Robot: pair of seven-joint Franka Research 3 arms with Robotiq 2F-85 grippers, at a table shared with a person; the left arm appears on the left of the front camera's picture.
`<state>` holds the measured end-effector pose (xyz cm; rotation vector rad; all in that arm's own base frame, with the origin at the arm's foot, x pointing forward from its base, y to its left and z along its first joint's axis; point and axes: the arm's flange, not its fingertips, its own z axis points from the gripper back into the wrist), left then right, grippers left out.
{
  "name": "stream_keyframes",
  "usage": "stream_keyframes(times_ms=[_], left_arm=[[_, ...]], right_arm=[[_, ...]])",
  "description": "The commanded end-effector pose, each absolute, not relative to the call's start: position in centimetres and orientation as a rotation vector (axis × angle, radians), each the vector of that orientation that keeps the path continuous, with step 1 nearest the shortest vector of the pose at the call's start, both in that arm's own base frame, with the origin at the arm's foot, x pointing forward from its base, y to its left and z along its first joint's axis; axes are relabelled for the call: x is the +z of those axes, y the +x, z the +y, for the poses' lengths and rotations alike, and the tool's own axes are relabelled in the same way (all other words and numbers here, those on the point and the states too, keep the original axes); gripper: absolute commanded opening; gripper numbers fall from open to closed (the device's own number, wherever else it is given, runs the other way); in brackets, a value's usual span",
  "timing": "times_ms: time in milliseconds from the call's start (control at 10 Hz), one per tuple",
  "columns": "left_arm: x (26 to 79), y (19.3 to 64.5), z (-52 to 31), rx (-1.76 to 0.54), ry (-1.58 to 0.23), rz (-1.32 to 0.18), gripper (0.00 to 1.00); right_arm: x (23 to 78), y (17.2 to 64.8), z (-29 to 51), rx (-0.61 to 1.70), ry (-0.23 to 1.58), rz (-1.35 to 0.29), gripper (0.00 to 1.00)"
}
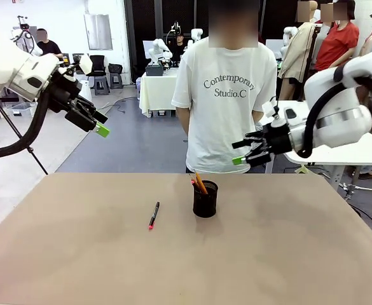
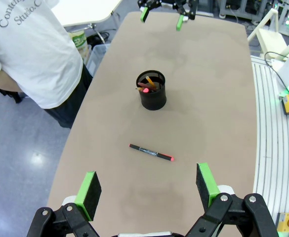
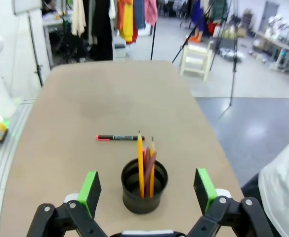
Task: Place the pens into the pen holder.
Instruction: Pick up a writing instrument from the table and place it into the Pen holder.
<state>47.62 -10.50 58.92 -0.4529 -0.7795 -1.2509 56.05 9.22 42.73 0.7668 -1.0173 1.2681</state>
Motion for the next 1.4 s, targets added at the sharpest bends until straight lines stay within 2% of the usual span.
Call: stream_keyframes(times_ms=[0, 400, 700, 1300], left_arm=[[59.1, 47.5, -10.4, -1.243, -0.446, -0.776, 1.00], [59.1, 47.5, -10.4, -1.243, -0.446, -0.776, 1.00], [59.1, 47.5, -10.4, -1.243, -0.446, -0.776, 1.00], [59.1, 47.5, -10.4, -1.243, -0.446, -0.776, 1.00]], right_arm=[[45.2, 57.0, 7.2, 1.285, 0.772, -0.893, 1.00], [51.7, 57.9, 3.3, 1.269, 0.662, -0.770, 1.00], [54.8, 57.3, -0.4, 1.231, 0.710, -0.750, 1.00], [56.6, 55.1, -4.0, 1.213, 0.674, -0.695, 1.00]])
